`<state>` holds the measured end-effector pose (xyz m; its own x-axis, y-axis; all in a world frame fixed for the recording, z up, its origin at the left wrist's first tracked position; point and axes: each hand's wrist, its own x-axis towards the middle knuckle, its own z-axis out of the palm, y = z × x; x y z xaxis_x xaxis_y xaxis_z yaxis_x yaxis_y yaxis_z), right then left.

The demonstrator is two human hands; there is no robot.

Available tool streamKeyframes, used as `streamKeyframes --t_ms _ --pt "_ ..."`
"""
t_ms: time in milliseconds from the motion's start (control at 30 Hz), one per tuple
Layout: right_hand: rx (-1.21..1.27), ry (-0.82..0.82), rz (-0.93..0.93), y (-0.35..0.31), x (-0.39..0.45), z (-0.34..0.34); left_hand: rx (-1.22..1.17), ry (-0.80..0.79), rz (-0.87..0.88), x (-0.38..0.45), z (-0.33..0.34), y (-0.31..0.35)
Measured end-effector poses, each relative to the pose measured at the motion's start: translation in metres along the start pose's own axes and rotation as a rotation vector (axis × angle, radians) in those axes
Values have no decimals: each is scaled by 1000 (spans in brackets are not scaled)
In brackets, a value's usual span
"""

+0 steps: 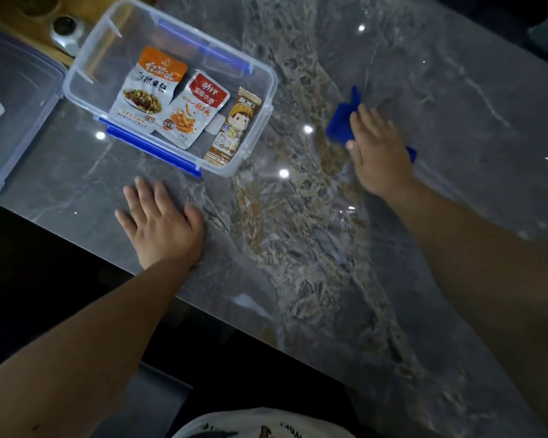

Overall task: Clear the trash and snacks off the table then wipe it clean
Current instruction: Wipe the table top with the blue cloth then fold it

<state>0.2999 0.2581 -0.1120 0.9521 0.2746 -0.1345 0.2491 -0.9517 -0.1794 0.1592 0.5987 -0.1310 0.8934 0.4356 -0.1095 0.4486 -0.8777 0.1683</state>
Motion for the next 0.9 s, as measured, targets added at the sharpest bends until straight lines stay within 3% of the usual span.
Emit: streamKeyframes --t_ms 433,900 --pt "-75 -133 -92 -91 -148 36 2 -43 11 1 -3 0" --pt "14 -79 -165 -144 -234 59 -64 -104 6 -5 -17 2"
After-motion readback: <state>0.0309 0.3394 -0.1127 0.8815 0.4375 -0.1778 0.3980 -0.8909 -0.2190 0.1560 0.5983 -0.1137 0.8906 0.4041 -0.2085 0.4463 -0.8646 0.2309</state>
